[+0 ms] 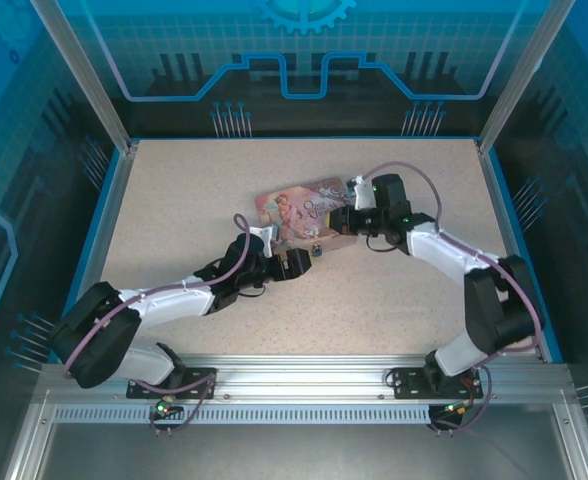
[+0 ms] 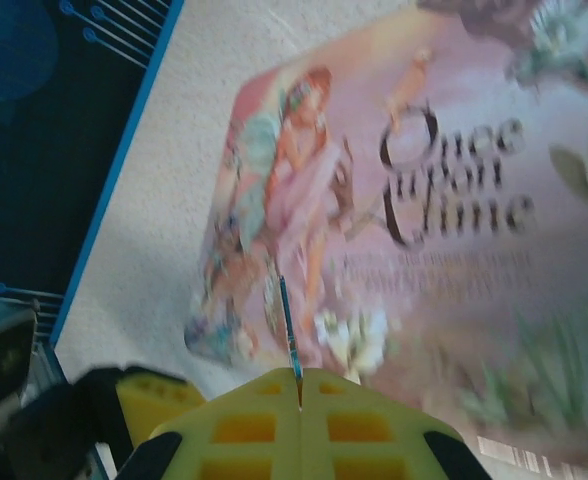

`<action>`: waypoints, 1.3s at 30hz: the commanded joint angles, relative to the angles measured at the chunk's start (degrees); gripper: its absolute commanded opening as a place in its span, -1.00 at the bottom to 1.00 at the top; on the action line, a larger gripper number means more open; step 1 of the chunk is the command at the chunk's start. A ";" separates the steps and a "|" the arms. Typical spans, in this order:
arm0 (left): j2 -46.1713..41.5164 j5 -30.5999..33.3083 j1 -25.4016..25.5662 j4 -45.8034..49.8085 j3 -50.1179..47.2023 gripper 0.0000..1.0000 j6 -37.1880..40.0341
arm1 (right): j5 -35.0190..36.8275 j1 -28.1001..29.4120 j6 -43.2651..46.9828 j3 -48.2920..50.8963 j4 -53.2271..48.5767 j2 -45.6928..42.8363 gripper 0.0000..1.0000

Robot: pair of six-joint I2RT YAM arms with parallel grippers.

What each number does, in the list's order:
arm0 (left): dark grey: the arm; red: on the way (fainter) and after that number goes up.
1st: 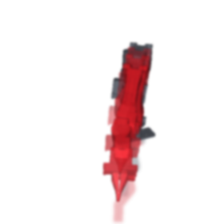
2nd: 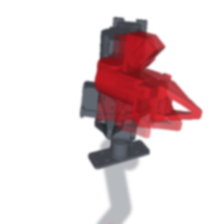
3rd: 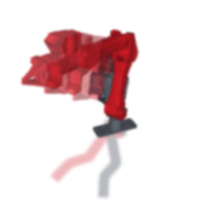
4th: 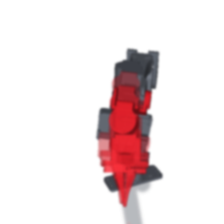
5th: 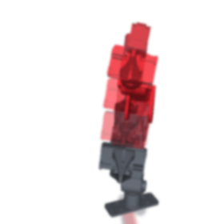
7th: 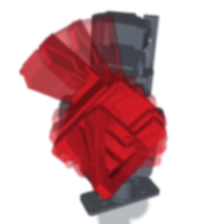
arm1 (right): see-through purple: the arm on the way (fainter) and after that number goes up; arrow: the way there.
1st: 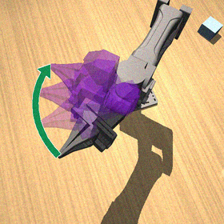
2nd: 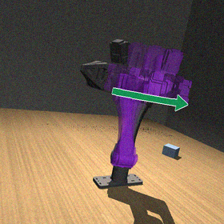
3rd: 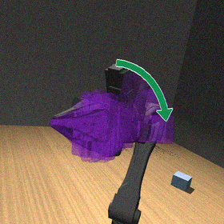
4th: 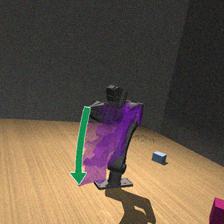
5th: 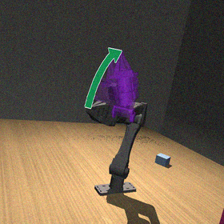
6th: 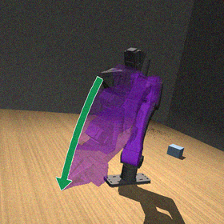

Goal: Unlock the padlock with the key

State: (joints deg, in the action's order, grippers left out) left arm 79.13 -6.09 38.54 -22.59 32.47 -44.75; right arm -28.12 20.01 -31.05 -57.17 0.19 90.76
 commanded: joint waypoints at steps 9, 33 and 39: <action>-4.24 2.77 0.39 2.57 -0.48 0.77 1.24 | -4.47 -0.14 -2.21 -15.14 2.41 18.29 -1.00; -4.78 3.27 0.37 4.40 -0.38 0.76 1.90 | 0.95 -1.00 3.88 -7.03 -5.37 18.71 -1.00; -4.78 2.97 0.39 4.84 -0.39 0.76 1.87 | 0.54 -0.28 1.56 0.20 -3.39 15.29 -1.00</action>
State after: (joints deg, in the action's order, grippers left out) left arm 75.68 -3.81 38.54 -18.83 32.45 -44.47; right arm -29.61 19.66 -28.47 -62.06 5.39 104.84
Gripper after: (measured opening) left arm 0.880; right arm 0.053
